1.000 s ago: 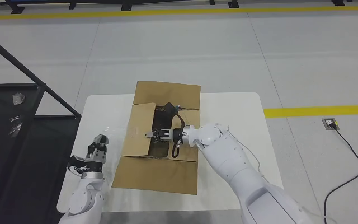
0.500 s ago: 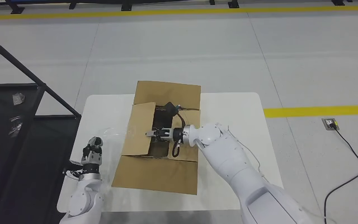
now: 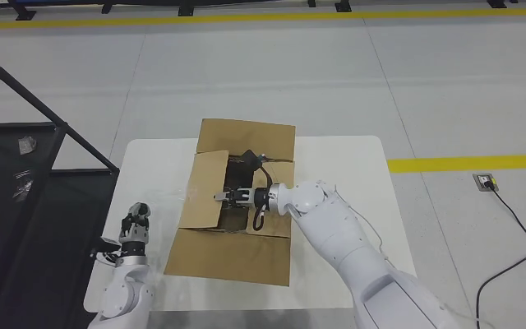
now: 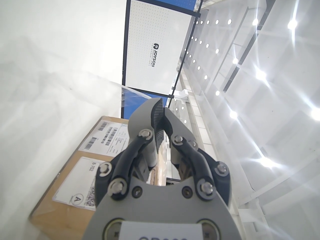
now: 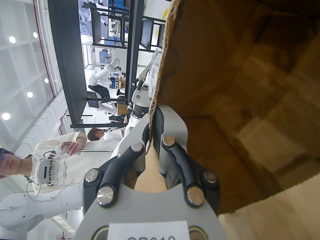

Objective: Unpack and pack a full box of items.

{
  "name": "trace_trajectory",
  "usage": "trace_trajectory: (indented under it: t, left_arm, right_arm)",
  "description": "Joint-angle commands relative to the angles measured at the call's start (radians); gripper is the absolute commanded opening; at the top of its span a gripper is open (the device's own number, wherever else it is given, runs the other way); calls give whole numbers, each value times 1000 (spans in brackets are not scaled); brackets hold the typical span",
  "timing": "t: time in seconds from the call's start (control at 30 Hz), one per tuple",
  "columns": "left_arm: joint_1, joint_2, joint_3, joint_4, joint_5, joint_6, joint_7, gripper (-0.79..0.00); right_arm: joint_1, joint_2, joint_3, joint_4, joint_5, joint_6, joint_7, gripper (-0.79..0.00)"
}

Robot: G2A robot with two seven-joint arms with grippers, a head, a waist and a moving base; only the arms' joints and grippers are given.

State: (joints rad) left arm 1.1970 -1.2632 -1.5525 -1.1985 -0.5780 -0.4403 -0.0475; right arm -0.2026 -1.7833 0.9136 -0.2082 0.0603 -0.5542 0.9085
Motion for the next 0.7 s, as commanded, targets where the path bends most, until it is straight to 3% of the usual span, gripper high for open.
trace_trajectory:
  t: [0.0,0.63,0.67]
  left_arm:
    - [-1,-1,1,1,4,3,-3,-545]
    - [21,-9,-17,-14,35,4,-29,-526]
    - [25,-9,-19,-18,37,2,-29,-526]
  right_arm:
    - [0,0,1,0,0,0,2,-785]
    - [-2,1,14,2,-9,-6,4,-785]
    - [0,2,16,3,-9,-7,4,-727]
